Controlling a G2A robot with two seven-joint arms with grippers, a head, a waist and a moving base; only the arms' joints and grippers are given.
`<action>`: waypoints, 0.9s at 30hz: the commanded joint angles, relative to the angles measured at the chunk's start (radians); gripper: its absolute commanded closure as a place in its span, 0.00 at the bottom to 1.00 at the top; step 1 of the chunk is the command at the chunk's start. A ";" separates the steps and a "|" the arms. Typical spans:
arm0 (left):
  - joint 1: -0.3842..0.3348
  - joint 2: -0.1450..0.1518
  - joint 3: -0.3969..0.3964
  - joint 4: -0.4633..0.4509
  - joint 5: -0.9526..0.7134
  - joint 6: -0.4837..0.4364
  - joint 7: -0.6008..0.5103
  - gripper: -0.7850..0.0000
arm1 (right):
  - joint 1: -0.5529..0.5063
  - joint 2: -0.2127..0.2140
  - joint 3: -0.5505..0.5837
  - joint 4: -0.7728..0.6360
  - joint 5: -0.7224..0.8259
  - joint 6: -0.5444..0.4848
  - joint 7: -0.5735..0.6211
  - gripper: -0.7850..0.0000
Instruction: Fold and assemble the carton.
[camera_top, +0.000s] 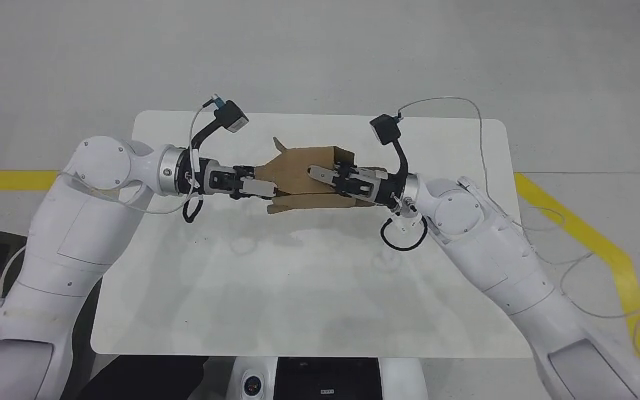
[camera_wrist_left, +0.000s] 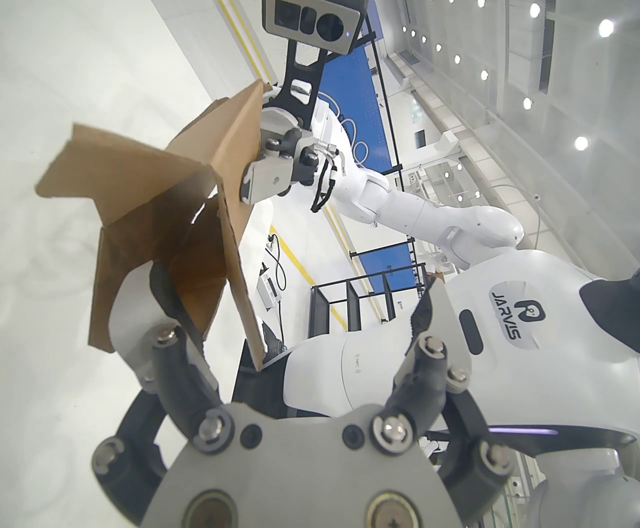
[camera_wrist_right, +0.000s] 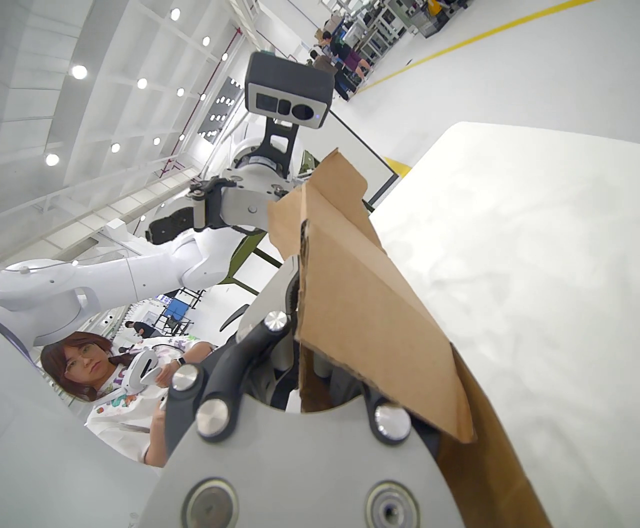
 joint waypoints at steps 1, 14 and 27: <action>0.004 0.000 -0.002 -0.006 -0.001 0.001 -0.007 0.00 | 0.002 -0.004 0.004 0.004 -0.012 -0.004 -0.018 1.00; 0.028 -0.003 -0.011 -0.045 -0.005 0.012 -0.036 0.00 | 0.012 -0.030 0.024 0.006 -0.087 -0.013 -0.109 1.00; 0.042 -0.007 -0.016 -0.068 0.004 0.021 -0.046 0.00 | 0.029 -0.067 0.001 0.014 -0.112 -0.027 -0.148 1.00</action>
